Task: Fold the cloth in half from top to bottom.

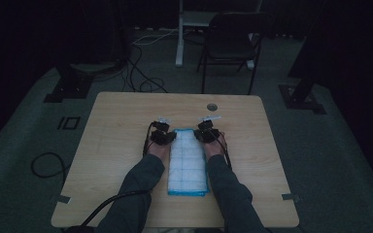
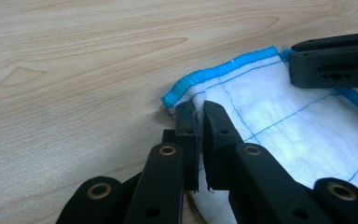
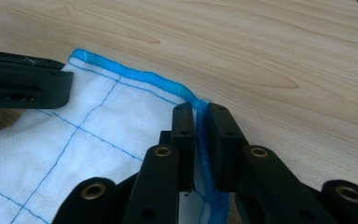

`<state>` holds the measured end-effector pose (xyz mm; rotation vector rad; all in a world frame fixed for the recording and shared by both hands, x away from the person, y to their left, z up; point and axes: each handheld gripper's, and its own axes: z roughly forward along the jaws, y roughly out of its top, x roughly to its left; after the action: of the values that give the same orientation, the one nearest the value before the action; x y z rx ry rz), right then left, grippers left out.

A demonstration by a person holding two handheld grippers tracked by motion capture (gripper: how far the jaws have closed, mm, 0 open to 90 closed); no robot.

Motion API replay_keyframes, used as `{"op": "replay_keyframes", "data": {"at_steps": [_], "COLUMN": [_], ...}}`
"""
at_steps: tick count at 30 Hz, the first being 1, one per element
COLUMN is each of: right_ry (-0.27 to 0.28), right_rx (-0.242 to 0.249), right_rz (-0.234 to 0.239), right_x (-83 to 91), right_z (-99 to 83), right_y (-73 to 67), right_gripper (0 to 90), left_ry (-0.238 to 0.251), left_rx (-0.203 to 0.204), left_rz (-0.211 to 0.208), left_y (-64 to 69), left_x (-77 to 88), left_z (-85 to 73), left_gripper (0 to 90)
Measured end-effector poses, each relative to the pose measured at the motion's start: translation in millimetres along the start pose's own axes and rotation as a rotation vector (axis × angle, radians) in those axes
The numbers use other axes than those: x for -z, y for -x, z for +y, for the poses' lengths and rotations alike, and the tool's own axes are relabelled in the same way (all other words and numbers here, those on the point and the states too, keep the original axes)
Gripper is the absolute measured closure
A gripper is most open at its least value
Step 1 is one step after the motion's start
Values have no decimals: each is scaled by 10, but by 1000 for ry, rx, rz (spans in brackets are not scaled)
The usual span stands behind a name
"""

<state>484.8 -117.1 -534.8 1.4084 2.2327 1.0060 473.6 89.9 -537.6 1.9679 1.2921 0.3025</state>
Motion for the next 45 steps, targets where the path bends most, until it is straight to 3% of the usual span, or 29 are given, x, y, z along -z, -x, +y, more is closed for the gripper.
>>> {"op": "replay_keyframes", "data": {"at_steps": [23,30,45], "right_ry": [53,72,135], "right_rx": [5,-16,23], "right_rz": [2,25,55], "right_x": [239,343,556], "right_z": [34,20,10], "right_y": [42,40,-80], "right_gripper": [832,832,832], "left_ry": [82,105,149], "left_rx": [-39,-44,-49], "left_rz": [-43,-74,-109], "left_y": [131,132,124], "left_x": [214,284,474], "left_z": [146,122,64], "left_gripper": [867,866,865]}}
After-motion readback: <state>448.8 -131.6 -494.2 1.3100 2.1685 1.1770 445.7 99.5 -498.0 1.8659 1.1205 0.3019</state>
